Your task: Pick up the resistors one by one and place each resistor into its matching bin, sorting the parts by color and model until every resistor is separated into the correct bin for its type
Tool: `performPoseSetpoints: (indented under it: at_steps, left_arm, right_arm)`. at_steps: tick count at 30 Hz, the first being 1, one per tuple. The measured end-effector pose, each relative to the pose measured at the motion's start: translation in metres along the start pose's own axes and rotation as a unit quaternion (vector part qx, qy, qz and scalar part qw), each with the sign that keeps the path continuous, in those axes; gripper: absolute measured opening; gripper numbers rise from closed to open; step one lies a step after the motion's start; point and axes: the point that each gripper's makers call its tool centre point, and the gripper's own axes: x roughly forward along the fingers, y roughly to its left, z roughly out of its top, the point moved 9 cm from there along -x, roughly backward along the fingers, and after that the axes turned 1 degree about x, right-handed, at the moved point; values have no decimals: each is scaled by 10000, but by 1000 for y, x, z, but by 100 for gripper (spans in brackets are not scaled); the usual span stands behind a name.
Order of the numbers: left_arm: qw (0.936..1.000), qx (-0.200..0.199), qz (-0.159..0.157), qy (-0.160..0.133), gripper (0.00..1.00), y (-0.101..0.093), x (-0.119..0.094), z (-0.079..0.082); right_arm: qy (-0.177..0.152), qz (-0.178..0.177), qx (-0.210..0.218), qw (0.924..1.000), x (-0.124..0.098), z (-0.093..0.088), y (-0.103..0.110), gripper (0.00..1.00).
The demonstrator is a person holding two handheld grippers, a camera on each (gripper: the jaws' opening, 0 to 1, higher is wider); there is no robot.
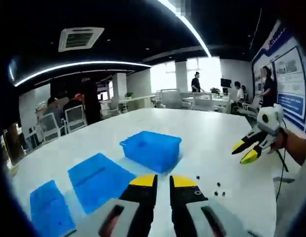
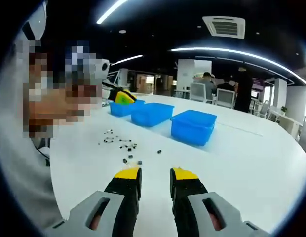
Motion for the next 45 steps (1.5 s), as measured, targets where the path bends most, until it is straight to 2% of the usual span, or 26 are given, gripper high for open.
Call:
performPoseSetpoints:
  at_steps: [2, 3, 6, 9, 11, 15, 20, 24, 29, 31, 33, 35, 42, 44, 45]
  left_arm:
    - [9992, -289, -206, 184, 13, -18, 25, -2]
    - [9987, -301, -275, 315, 13, -30, 34, -3]
    - [9963, -608, -36, 601, 13, -47, 56, -8]
    - [9952, -675, 178, 683, 13, -57, 70, -12]
    - [9937, -745, 362, 760, 13, -58, 74, -16]
    - [9906, -1035, 372, 808, 13, -60, 79, -22]
    - [9886, -1082, 466, 940, 13, -63, 85, -26]
    - [9888, -945, 589, 999, 10, -66, 90, -27]
    - [9896, -917, 458, 1012, 8, -65, 91, -27]
    - [9920, -950, 241, 797, 8, -67, 91, -23]
    - [9945, -950, 91, 428, 8, -68, 85, -13]
    - [9967, -783, 119, 182, 8, -65, 73, -4]
    - [9923, -843, 861, -289, 8, -26, 9, 4]
    - [9891, -830, 1138, -421, 8, -14, -9, 6]
    - [9859, -817, 1382, -465, 8, -5, -24, 6]
  right_arm:
    - [-19, -9, 47, 10000, -2, -4, -1, 25]
    - [-10, -11, 53, 10000, -3, -6, -2, 25]
    - [-29, -30, 89, 10000, -7, -9, -6, 25]
    - [-47, -76, 58, 9999, -12, -10, -11, 25]
    - [-93, -102, 47, 9999, -16, -9, -15, 25]
    - [-193, -101, 102, 9997, -20, -11, -26, 25]
    - [-225, -22, 118, 9997, -23, -13, -31, 25]
    - [-249, 53, 111, 9996, -24, -14, -35, 25]
    - [-253, 108, 141, 9995, -23, -17, -37, 25]
    - [-245, 109, 152, 9995, -23, -18, -38, 25]
    - [-240, 108, 167, 9995, -23, -19, -39, 25]
    - [-228, 126, 168, 9995, -22, -19, -40, 25]
    - [-239, 202, 90, 9995, -13, -15, -42, 25]
    - [-265, 214, 98, 9994, -10, -13, -40, 25]
    - [-275, 231, 113, 9993, -8, -12, -39, 25]
